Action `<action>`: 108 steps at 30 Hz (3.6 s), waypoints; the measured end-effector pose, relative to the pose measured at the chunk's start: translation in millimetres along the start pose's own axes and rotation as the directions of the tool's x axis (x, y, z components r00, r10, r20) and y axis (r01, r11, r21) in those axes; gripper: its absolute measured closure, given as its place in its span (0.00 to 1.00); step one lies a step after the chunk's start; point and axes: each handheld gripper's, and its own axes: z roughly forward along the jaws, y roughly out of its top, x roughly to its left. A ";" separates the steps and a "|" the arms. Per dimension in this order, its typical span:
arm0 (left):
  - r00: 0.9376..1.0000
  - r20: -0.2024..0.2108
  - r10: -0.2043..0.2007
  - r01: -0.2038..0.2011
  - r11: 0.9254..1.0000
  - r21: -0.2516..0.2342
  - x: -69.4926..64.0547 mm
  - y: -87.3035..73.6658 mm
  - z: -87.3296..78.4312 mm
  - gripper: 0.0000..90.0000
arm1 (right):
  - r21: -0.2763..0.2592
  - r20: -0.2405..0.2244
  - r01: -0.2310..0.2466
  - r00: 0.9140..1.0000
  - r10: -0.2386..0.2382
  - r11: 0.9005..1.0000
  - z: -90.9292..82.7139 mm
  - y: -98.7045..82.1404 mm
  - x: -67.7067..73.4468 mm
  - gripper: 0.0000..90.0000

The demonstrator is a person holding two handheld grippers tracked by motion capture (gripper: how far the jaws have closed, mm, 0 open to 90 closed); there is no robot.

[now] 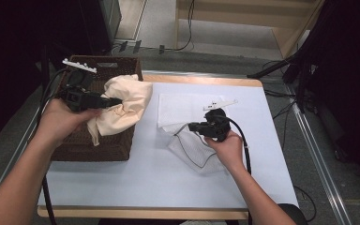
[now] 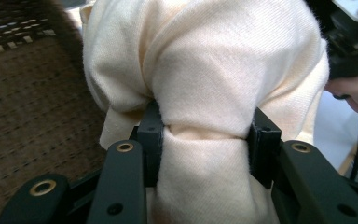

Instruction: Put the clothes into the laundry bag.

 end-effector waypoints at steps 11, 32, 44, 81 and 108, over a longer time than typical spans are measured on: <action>0.993 0.084 0.077 -0.078 0.997 0.013 -36.4 -10.2 21.5 0.66 | -0.004 -0.003 -0.006 1.000 0.006 1.000 0.3 0.1 -1.5 0.98; 0.963 0.185 0.196 -0.207 0.978 0.040 -97.5 -42.6 58.3 0.65 | -0.004 -0.004 -0.002 1.000 0.002 1.000 0.0 1.0 -0.1 0.98; 0.950 0.227 0.215 -0.224 0.975 0.013 -110.5 -56.4 73.4 0.65 | -0.007 -0.009 -0.002 1.000 0.002 1.000 -1.2 2.0 0.4 0.98; 0.979 0.101 0.178 -0.187 0.979 0.081 -109.5 -88.5 160.7 0.65 | -0.011 -0.011 0.028 1.000 -0.028 1.000 -10.4 4.6 13.8 0.99; 0.976 0.119 0.182 -0.184 0.983 0.010 -118.5 -81.4 152.0 0.65 | -0.012 -0.044 0.030 0.999 -0.030 0.999 -21.6 2.9 24.0 0.98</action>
